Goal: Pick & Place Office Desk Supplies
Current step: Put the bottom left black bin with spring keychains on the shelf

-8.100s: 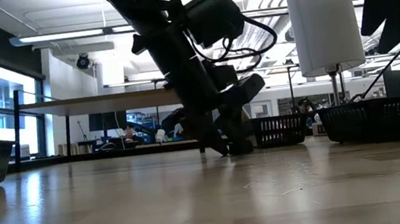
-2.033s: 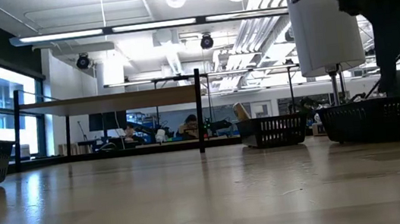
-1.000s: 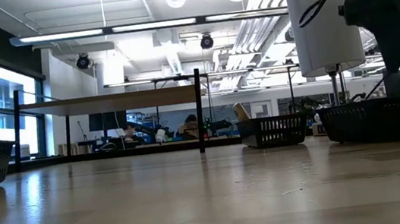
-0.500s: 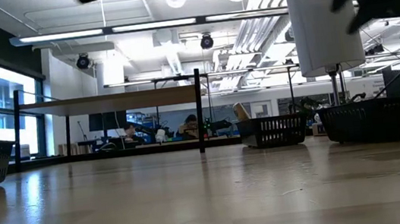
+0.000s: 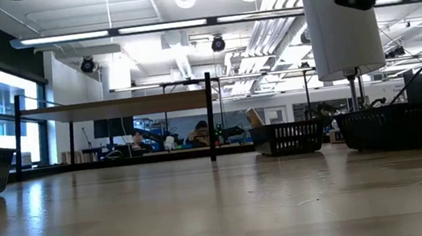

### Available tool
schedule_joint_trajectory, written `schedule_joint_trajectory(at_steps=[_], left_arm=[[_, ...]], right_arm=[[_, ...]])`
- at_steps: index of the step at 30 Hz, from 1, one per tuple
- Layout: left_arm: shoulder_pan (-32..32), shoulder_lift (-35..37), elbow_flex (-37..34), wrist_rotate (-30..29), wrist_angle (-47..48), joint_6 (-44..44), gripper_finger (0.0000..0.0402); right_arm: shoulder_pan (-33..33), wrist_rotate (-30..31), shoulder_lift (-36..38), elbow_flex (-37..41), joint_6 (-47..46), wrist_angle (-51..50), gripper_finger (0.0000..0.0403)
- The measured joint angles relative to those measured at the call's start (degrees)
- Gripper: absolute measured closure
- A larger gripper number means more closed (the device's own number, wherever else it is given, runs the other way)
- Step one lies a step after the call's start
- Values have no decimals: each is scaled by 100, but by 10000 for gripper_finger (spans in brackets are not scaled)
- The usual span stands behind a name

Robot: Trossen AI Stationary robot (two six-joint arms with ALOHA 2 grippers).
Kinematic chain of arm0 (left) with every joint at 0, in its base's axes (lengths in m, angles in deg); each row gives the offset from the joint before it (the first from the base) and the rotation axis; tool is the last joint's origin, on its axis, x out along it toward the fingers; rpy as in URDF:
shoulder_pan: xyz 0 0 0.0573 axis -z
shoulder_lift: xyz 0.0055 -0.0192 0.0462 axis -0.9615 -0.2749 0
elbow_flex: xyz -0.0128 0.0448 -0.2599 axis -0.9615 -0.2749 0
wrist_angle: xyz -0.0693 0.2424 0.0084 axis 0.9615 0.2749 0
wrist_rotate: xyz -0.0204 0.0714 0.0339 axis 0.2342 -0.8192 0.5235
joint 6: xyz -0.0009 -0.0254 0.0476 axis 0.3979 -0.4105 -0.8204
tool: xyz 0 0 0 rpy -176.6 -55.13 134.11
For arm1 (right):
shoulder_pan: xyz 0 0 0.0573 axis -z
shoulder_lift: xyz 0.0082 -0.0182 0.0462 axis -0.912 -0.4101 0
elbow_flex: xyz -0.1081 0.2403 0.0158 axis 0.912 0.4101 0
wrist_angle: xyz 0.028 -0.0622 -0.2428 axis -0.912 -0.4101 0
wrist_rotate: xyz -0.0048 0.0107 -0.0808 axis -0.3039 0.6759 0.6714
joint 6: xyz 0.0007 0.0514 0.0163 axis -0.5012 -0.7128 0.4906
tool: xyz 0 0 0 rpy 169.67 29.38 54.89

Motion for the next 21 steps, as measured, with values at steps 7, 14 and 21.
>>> schedule_joint_trajectory(at_steps=[7, 14, 21], left_arm=[[1285, -69, -4, -56, 619, 210, 238], [2670, -360, -4, -1531, -7, 428, 238], [3108, -1219, -12, -2202, 374, 2251, 238]], right_arm=[[2, -131, -534, 0, 274, 1333, 186], [2, -641, -868, 0, 572, 1723, 186], [0, -751, -962, 0, 569, 1712, 186]])
